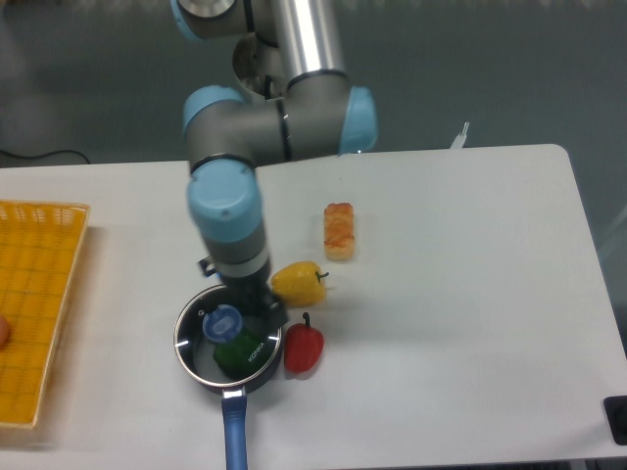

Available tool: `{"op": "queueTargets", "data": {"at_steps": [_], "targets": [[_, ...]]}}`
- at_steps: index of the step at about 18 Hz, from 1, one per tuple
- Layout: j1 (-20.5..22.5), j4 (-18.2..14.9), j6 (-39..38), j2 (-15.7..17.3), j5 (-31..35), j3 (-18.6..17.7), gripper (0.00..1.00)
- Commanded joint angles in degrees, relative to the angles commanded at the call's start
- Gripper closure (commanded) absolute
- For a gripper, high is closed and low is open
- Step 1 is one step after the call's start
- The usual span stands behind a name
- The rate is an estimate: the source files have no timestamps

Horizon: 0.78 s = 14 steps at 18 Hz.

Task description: Close the pot lid

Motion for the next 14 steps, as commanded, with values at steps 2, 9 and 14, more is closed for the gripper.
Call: {"op": "queueTargets", "data": {"at_steps": [2, 9, 14], "targets": [[3.35, 0.18, 3.77, 0.18, 0.00, 0.00, 0.00], [14.78, 0.97, 16.25, -0.61, -0.35, 0.79, 0.00], [20.67, 1.32, 29.00, -2.28, -0.53, 0.97, 0.00]]}}
